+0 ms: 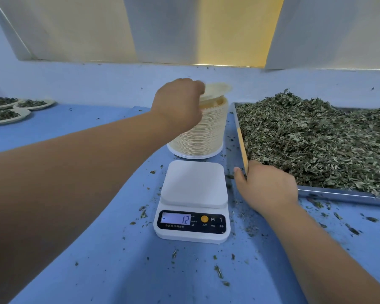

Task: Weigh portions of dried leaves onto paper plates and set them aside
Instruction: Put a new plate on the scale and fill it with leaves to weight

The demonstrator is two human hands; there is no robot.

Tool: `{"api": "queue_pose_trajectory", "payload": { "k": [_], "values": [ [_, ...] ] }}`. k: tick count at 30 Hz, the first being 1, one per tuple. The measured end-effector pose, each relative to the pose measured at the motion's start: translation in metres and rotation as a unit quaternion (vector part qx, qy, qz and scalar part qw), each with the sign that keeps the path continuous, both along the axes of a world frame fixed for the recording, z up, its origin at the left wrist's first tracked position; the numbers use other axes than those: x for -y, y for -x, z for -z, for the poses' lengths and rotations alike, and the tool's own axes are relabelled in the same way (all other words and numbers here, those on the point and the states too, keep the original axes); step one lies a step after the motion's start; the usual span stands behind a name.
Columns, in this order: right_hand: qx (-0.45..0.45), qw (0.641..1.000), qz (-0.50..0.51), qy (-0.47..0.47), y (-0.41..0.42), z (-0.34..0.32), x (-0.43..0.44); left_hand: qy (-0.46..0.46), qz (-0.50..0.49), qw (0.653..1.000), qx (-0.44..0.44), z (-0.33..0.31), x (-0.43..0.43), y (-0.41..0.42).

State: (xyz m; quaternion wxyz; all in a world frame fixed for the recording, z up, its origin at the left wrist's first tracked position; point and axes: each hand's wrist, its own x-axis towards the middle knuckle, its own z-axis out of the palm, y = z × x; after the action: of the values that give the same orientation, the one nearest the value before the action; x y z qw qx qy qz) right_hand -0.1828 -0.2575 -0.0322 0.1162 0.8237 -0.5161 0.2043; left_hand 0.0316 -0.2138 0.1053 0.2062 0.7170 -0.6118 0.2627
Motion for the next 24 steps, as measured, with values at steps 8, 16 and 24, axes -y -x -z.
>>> {"api": "queue_pose_trajectory", "payload": {
  "k": [8, 16, 24],
  "values": [
    [-0.001, 1.0, 0.001, -0.018, -0.001, -0.003, -0.002, 0.062, 0.052, 0.99, -0.119, 0.018, -0.016, -0.007],
    [-0.01, 1.0, 0.005, -0.025, -0.001, -0.004, -0.002, 0.127, 0.076, 0.969, -0.196, 0.041, -0.029, -0.022],
    [0.017, 0.999, 0.002, -0.033, 0.0, -0.002, -0.001, 0.24, 0.138, 0.92, -0.277, 0.075, -0.062, -0.017]
  ]
}}
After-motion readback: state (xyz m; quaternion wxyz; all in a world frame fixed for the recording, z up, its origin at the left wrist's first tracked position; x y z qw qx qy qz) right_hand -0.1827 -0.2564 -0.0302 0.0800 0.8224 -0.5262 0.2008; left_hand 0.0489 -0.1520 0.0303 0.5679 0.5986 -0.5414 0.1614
